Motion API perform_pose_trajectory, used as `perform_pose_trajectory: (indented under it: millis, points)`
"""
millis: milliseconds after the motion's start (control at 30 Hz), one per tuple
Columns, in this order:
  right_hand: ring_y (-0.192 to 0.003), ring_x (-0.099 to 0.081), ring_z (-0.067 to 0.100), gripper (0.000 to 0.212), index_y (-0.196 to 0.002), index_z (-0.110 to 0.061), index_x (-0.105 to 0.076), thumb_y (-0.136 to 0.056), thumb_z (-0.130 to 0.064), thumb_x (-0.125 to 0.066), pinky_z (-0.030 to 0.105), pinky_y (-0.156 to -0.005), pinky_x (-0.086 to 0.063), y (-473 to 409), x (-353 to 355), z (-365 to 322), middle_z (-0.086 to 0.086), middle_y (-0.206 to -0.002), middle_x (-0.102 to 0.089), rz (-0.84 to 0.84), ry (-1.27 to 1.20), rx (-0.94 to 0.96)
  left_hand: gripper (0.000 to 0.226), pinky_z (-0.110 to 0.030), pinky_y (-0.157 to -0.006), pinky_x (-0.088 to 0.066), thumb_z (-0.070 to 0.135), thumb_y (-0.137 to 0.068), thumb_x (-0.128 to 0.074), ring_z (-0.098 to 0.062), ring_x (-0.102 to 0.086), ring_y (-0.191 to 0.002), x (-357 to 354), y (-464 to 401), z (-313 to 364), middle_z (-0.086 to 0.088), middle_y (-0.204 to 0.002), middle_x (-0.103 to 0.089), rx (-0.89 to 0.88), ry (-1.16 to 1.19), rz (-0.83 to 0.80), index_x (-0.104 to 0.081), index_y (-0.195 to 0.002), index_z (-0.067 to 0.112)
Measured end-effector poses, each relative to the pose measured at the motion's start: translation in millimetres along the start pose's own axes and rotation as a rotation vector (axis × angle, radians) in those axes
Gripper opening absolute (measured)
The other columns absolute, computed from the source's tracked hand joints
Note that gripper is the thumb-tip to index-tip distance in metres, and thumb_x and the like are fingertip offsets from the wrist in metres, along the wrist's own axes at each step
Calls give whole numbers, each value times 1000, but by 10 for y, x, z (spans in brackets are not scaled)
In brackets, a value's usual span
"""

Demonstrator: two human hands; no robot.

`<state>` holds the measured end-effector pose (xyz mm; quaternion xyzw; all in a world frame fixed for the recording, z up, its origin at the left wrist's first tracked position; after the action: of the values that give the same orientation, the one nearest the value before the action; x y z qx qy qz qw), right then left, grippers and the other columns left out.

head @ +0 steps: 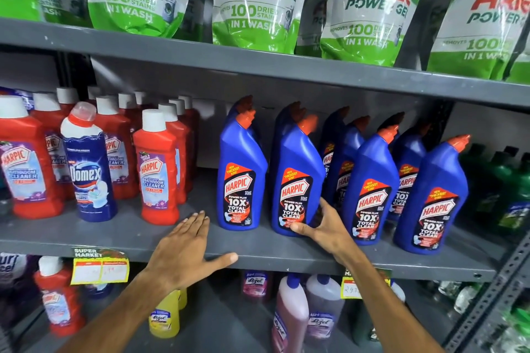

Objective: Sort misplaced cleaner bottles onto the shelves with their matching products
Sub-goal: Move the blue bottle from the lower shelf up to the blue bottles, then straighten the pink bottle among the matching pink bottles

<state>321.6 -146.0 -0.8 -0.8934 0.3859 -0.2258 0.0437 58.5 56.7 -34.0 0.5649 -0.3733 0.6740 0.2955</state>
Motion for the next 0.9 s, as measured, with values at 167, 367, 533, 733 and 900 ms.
perform_pose_trajectory:
  millis: [167,367,533,733,900]
  points:
    - [-106,-71,-6,77,-131,-29,-59,-67,-26,-101,23,-97,-60,14,-5,-17,-16,-120,-75,-8,31,-4,143,-32,-128,-5,110,-64,-2,-17,-5,-162,32,18,19,-7,-177,-4,1,13,-13,-5,-166,10]
    - [-117,-65,1,90,-144,-23,-49,-69,-34,-99,30,-108,-52,122,3,-67,-17,-129,-67,53,145,18,144,-33,-129,-8,109,-63,0,-18,-8,-162,88,56,38,-8,-177,-7,16,18,-10,-7,-166,9]
    - [-126,-60,1,66,-146,-25,-51,-89,-28,-85,23,-108,-49,673,12,-81,-21,-135,-62,356,256,270,117,-41,-132,-13,91,-90,-11,-28,-18,-161,24,303,143,-19,-172,-21,-38,-44,277,-23,-162,-1]
    - [-121,-58,26,35,-120,-9,-64,-88,-8,-75,40,-107,-46,1815,-437,626,13,-123,-64,595,472,556,92,-51,-130,-15,63,-104,-38,-39,-12,-161,-950,912,269,-22,-174,-8,-220,-9,379,-12,-163,-3]
    - [-127,-49,15,48,-140,-14,-51,-97,-24,-72,12,-112,-31,2055,-724,1442,4,-136,-50,388,270,40,100,-51,-127,-19,68,-99,-47,-38,-13,-161,-1879,1270,206,-22,-174,-9,-228,0,73,-18,-162,-4]
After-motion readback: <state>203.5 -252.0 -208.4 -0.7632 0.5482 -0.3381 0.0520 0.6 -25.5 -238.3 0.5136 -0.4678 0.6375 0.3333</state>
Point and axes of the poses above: each hand's wrist, its own y-axis away from the middle knuckle, its own x-axis out of the back of the hand, z = x × y, the point moved 6 cm from there along -y, towards the middle knuckle
